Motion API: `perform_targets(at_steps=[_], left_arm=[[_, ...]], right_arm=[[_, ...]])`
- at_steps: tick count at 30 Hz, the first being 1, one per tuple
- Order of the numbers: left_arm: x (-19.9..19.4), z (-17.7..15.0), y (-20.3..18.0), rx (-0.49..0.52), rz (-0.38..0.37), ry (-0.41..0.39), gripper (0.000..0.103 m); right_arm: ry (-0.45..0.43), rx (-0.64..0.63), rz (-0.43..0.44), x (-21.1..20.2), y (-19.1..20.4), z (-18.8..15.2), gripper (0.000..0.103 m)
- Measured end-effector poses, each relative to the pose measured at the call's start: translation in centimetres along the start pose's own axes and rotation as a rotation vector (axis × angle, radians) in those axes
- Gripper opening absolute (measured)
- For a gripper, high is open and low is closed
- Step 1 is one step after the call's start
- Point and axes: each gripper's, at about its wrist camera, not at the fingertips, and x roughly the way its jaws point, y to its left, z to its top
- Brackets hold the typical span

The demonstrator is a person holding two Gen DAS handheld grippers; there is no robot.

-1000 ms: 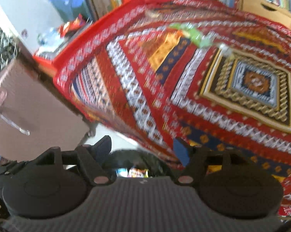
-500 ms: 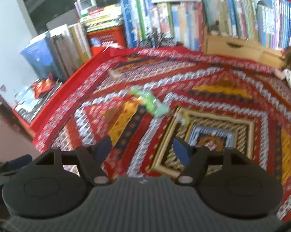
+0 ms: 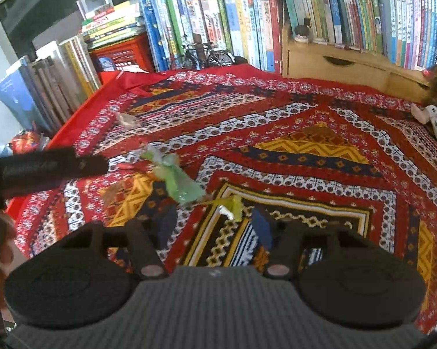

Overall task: Collect trash
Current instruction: 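Grasp a clear plastic bag with the left tool while the right grasps yellow foil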

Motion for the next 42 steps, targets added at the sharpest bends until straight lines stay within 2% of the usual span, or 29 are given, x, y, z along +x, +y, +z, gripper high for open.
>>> perform_targets(at_steps=[3,6,11,16,17,18,19,22,25,30,33,34,37,42], left_arm=[[3.2,1.1,-1.0,-0.019,0.003,0.036,0.071],[6.0,1.8,-1.5,-0.054,0.012,0.068,0.07],[9.7,2.4,-1.2,-0.126,0.054,0.121,0.065],[12.5,2.5,-1.6,-0.113,0.084,0.154,0.06],[13.0,2.4,-1.7,-0.11,0.089,0.161,0.054],[13.5,2.4,-1.8,-0.108,0.092,0.171,0.038],[14.0,2.4,-1.9,-0.109,0.081,0.187,0.032],[14.2,2.3,-2.2,-0.12,0.071,0.181,0.032],[13.1,2.4,-2.9,-0.083,0.063,0.157,0.032],[11.0,2.7,-3.2,-0.078,0.057,0.114,0.031],[10.1,2.9,-3.2,-0.092,0.055,0.104,0.031],[9.9,3.0,-3.3,-0.089,0.059,0.098,0.031],[9.4,3.0,-3.5,-0.072,0.073,0.083,0.03],[8.4,2.7,-3.6,-0.062,0.09,0.068,0.03]], right_arm=[[0.018,-0.014,0.002,1.6,-0.8,0.1,0.065],[0.047,-0.004,0.009,3.2,-1.8,0.2,0.065],[0.07,0.021,0.057,5.2,-2.7,0.6,0.065],[0.1,-0.005,0.084,7.2,-2.6,1.4,0.068],[0.109,-0.012,0.088,7.6,-2.5,1.5,0.069],[0.117,-0.019,0.092,8.0,-2.5,1.6,0.069],[0.12,-0.024,0.095,8.3,-2.4,1.7,0.069],[0.133,-0.037,0.099,9.4,-2.2,1.8,0.069],[0.155,-0.036,0.101,10.5,-2.3,1.9,0.069],[0.206,-0.031,0.155,12.3,-2.5,1.6,0.069],[0.223,-0.043,0.179,12.8,-2.4,1.5,0.06],[0.23,-0.044,0.184,12.9,-2.4,1.4,0.05],[0.234,-0.046,0.187,12.9,-2.4,1.4,0.034],[0.226,-0.038,0.19,12.6,-2.8,1.3,0.027]])
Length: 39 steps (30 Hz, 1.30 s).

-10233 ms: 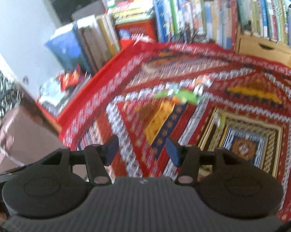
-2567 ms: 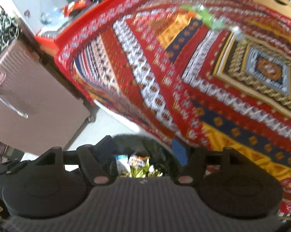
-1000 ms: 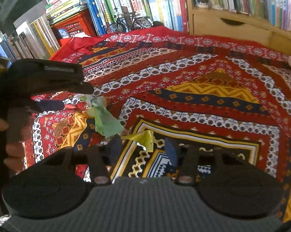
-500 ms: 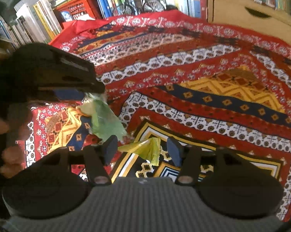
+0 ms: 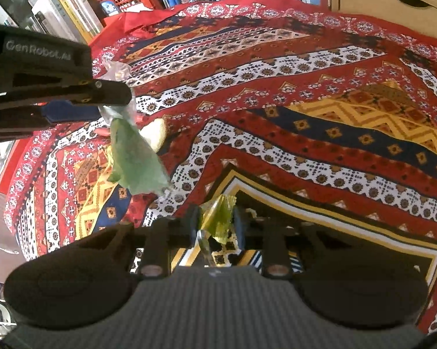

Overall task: Collect trash
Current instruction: 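Grasp a clear plastic bag with the left tool while the right grasps yellow foil, then carry the plastic bag and yellow foil off the table over the black bin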

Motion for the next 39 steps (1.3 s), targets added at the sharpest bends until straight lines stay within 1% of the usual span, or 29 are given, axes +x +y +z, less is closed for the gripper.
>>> perform_targets(at_steps=[7,12,19,29,35,39], left_arm=[[-1.6,-1.0,0.0,0.034,0.029,-0.005,0.029],[-3.4,-2.1,0.5,0.053,0.015,-0.015,0.028],[-7.0,-4.3,1.8,0.074,-0.009,-0.037,0.028],[-12.6,-8.4,5.8,0.094,-0.048,-0.06,0.028],[-15.6,-11.5,8.6,0.124,-0.057,-0.066,0.028],[-17.0,-14.0,11.0,0.123,-0.049,-0.051,0.027]], right_arm=[[-0.025,0.008,0.004,-1.4,0.2,-0.4,0.026],[-0.068,0.011,-0.011,-3.5,0.8,-0.8,0.026],[-0.128,0.03,-0.049,-6.4,2.1,-2.4,0.026],[-0.197,0.017,-0.103,-10.2,6.6,-6.0,0.026],[-0.194,0.006,-0.12,-11.4,9.8,-9.1,0.026],[-0.179,-0.017,-0.109,-11.5,12.1,-11.2,0.026]])
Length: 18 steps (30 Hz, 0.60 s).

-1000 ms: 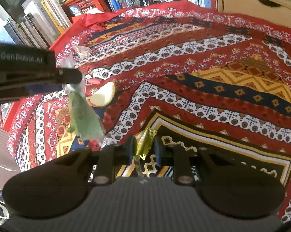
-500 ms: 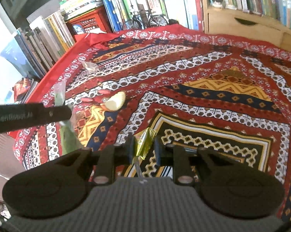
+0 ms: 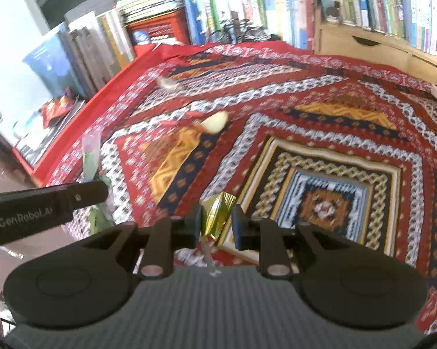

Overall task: Collect trash
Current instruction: 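Carry the plastic bag and yellow foil off the table over the black bin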

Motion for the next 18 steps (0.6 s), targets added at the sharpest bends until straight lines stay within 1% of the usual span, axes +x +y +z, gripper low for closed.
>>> perform_targets(at_steps=[9,14,18], left_arm=[[-2.7,-6.0,5.0,-0.035,0.032,0.05,0.027],[-3.2,-9.5,7.7,-0.065,0.048,0.095,0.027],[-3.0,-12.5,10.0,-0.09,0.047,0.14,0.027]], right_arm=[[0.045,-0.057,0.032,-0.9,4.8,-4.6,0.026],[0.086,-0.08,0.055,-0.7,6.9,-7.5,0.026],[0.123,-0.089,0.074,-0.2,8.3,-9.7,0.026]])
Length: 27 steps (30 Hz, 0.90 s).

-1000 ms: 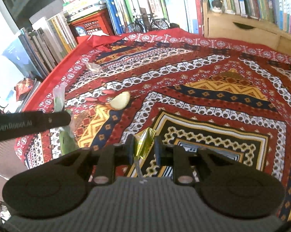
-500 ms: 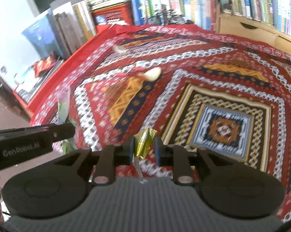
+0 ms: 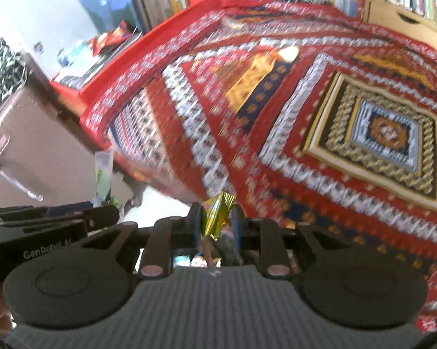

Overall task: Collect trash
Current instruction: 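Carry the plastic bag and yellow foil off the table over the black bin, then open both tools over the black bin to drop the bag and foil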

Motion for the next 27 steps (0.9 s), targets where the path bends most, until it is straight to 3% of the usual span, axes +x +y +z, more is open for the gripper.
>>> perform_targets(at_steps=[12,27], left_arm=[[3.3,-5.9,3.8,-0.04,-0.017,0.108,0.027],[5.8,-7.1,4.0,-0.046,-0.015,0.149,0.028]], right_arm=[[0.13,0.014,0.046,3.6,2.1,-4.1,0.026],[0.188,0.022,0.051,5.9,2.0,-4.7,0.028]])
